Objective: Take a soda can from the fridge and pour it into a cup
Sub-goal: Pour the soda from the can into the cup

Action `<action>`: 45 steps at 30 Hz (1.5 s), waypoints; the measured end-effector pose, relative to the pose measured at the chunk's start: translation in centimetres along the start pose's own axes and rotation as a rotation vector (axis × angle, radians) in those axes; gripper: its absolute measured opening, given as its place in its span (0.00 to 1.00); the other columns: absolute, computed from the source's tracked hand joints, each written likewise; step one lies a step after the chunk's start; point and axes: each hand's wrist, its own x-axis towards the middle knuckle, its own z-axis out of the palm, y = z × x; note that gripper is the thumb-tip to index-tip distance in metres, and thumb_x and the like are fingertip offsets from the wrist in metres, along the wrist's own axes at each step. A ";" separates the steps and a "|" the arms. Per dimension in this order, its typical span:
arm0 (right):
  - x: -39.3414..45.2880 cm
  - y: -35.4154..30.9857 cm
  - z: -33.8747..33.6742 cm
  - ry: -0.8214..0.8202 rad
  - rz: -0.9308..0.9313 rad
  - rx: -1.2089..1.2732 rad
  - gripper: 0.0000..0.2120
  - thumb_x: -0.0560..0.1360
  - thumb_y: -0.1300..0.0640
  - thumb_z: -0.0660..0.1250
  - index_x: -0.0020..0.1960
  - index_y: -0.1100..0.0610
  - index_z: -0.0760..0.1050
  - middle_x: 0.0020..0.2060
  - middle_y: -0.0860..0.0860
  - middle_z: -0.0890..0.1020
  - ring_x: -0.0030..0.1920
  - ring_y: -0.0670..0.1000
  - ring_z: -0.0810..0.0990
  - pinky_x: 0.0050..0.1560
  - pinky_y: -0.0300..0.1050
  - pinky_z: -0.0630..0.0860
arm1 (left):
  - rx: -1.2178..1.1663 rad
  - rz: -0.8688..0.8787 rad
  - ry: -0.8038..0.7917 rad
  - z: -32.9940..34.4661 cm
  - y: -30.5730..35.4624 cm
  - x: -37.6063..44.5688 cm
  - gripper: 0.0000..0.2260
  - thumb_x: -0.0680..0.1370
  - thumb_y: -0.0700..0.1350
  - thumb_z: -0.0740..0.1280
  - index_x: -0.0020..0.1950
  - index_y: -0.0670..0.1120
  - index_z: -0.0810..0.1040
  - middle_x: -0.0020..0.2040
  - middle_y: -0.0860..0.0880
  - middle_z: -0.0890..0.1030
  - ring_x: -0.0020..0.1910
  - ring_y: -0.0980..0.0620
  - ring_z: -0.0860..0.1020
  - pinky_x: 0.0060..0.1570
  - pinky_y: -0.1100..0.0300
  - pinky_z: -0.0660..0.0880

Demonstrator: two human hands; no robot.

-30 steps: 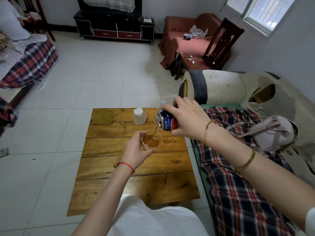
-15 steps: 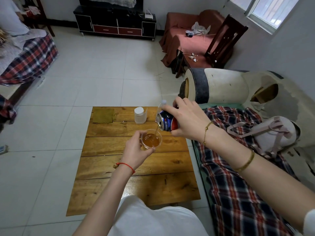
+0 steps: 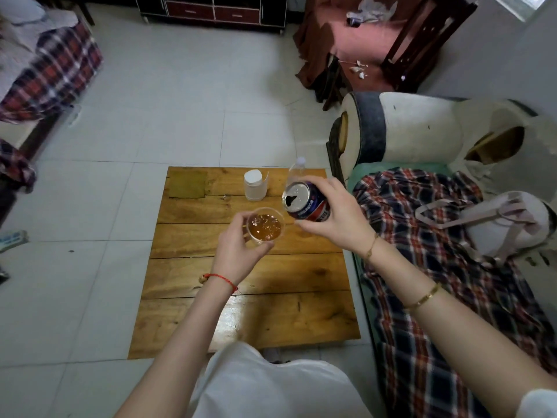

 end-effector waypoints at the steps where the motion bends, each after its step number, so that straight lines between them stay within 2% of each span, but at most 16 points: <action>1: 0.2 0.5 0.5 0.021 0.012 0.043 0.35 0.66 0.43 0.75 0.69 0.46 0.67 0.60 0.48 0.75 0.61 0.47 0.73 0.65 0.48 0.73 | -0.007 -0.008 0.006 0.0 -0.3 0.3 0.28 0.66 0.42 0.80 0.62 0.47 0.73 0.52 0.58 0.77 0.47 0.71 0.75 0.46 0.78 0.72; 4: 0.3 2.2 2.5 0.054 0.104 0.188 0.34 0.65 0.39 0.74 0.68 0.45 0.68 0.62 0.43 0.76 0.64 0.46 0.74 0.66 0.52 0.72 | -0.019 -0.040 0.020 -0.1 -1.8 1.0 0.29 0.66 0.42 0.80 0.63 0.47 0.72 0.53 0.58 0.77 0.49 0.67 0.76 0.47 0.78 0.72; 6: 0.0 3.6 4.4 0.066 0.197 0.268 0.33 0.65 0.39 0.74 0.67 0.44 0.68 0.62 0.40 0.77 0.64 0.45 0.74 0.66 0.53 0.72 | -0.006 -0.054 0.039 -0.1 -3.2 1.3 0.28 0.67 0.44 0.80 0.62 0.48 0.72 0.54 0.58 0.77 0.50 0.68 0.76 0.49 0.76 0.73; 11: -1.4 7.6 9.8 0.078 0.383 0.373 0.31 0.64 0.43 0.76 0.62 0.44 0.68 0.58 0.39 0.77 0.62 0.47 0.75 0.65 0.54 0.72 | -0.031 -0.169 0.056 0.6 -8.1 1.4 0.27 0.67 0.45 0.80 0.61 0.51 0.71 0.55 0.56 0.78 0.54 0.62 0.77 0.57 0.61 0.77; 13: -1.9 9.1 11.7 0.073 0.448 0.418 0.31 0.65 0.47 0.78 0.62 0.46 0.68 0.57 0.41 0.77 0.60 0.45 0.75 0.64 0.49 0.73 | -0.030 -0.208 0.067 1.0 -10.0 1.5 0.27 0.68 0.44 0.79 0.61 0.51 0.71 0.55 0.55 0.77 0.53 0.60 0.78 0.57 0.60 0.77; 15: -2.4 10.6 13.6 0.069 0.501 0.462 0.30 0.65 0.50 0.79 0.62 0.49 0.68 0.56 0.43 0.78 0.59 0.44 0.76 0.63 0.46 0.74 | -0.032 -0.243 0.078 1.7 -11.9 1.5 0.27 0.68 0.43 0.80 0.62 0.50 0.71 0.56 0.54 0.77 0.54 0.57 0.78 0.57 0.64 0.76; 17: -2.9 12.2 15.5 0.071 0.528 0.469 0.30 0.66 0.52 0.78 0.62 0.52 0.68 0.55 0.46 0.78 0.57 0.45 0.77 0.60 0.43 0.75 | -0.046 -0.261 0.078 2.5 -13.7 1.6 0.27 0.67 0.43 0.80 0.62 0.51 0.72 0.56 0.56 0.78 0.55 0.59 0.78 0.56 0.67 0.75; 20: -3.1 14.7 18.2 0.089 0.566 0.456 0.29 0.66 0.55 0.79 0.61 0.56 0.69 0.53 0.48 0.78 0.54 0.46 0.78 0.56 0.37 0.75 | -0.052 -0.289 0.062 4.0 -16.8 1.8 0.27 0.68 0.45 0.80 0.62 0.53 0.72 0.57 0.58 0.78 0.57 0.59 0.78 0.59 0.60 0.76; 22: -3.3 16.4 19.7 0.088 0.605 0.458 0.28 0.66 0.56 0.79 0.61 0.57 0.69 0.51 0.45 0.78 0.52 0.42 0.78 0.54 0.34 0.75 | -0.027 -0.321 0.060 5.0 -19.0 1.7 0.27 0.68 0.48 0.79 0.63 0.53 0.73 0.57 0.57 0.79 0.58 0.58 0.78 0.59 0.56 0.76; 26: -3.7 19.4 22.6 0.049 0.653 0.458 0.28 0.67 0.59 0.77 0.61 0.57 0.68 0.49 0.38 0.74 0.49 0.36 0.76 0.49 0.25 0.72 | 0.029 -0.366 0.067 7.3 -22.4 1.6 0.27 0.67 0.50 0.79 0.63 0.52 0.73 0.56 0.59 0.78 0.56 0.56 0.78 0.57 0.55 0.77; 29: -3.7 20.9 24.6 0.020 0.671 0.458 0.30 0.68 0.58 0.78 0.64 0.60 0.67 0.50 0.41 0.74 0.49 0.35 0.75 0.48 0.21 0.70 | 0.019 -0.401 0.082 8.9 -25.1 1.1 0.27 0.67 0.45 0.80 0.63 0.51 0.73 0.55 0.60 0.78 0.56 0.57 0.78 0.55 0.56 0.79; 31: -3.8 21.6 25.7 0.017 0.675 0.447 0.31 0.67 0.57 0.78 0.64 0.59 0.66 0.53 0.45 0.75 0.51 0.40 0.76 0.50 0.24 0.72 | 0.024 -0.433 0.089 9.7 -26.8 0.4 0.28 0.66 0.46 0.80 0.62 0.54 0.72 0.55 0.60 0.78 0.57 0.56 0.79 0.56 0.50 0.79; 33: -4.1 22.1 26.7 0.015 0.668 0.439 0.32 0.67 0.54 0.78 0.65 0.58 0.66 0.55 0.48 0.76 0.56 0.46 0.77 0.56 0.32 0.74 | 0.044 -0.455 0.095 10.4 -28.2 -0.2 0.29 0.65 0.48 0.80 0.62 0.55 0.72 0.55 0.57 0.78 0.57 0.53 0.79 0.56 0.46 0.79; 37: -4.7 22.7 28.2 0.032 0.638 0.413 0.34 0.64 0.45 0.76 0.64 0.53 0.65 0.57 0.49 0.76 0.58 0.50 0.77 0.60 0.49 0.77 | 0.062 -0.451 0.097 11.2 -29.6 -0.9 0.30 0.66 0.50 0.79 0.64 0.52 0.71 0.57 0.56 0.78 0.57 0.52 0.78 0.56 0.45 0.78; 45: -5.3 23.3 29.3 0.053 0.608 0.401 0.35 0.63 0.45 0.75 0.65 0.53 0.65 0.58 0.51 0.76 0.59 0.51 0.76 0.60 0.55 0.76 | 0.032 -0.449 0.096 11.9 -30.7 -1.4 0.30 0.66 0.45 0.80 0.64 0.55 0.71 0.57 0.58 0.77 0.58 0.54 0.78 0.59 0.46 0.77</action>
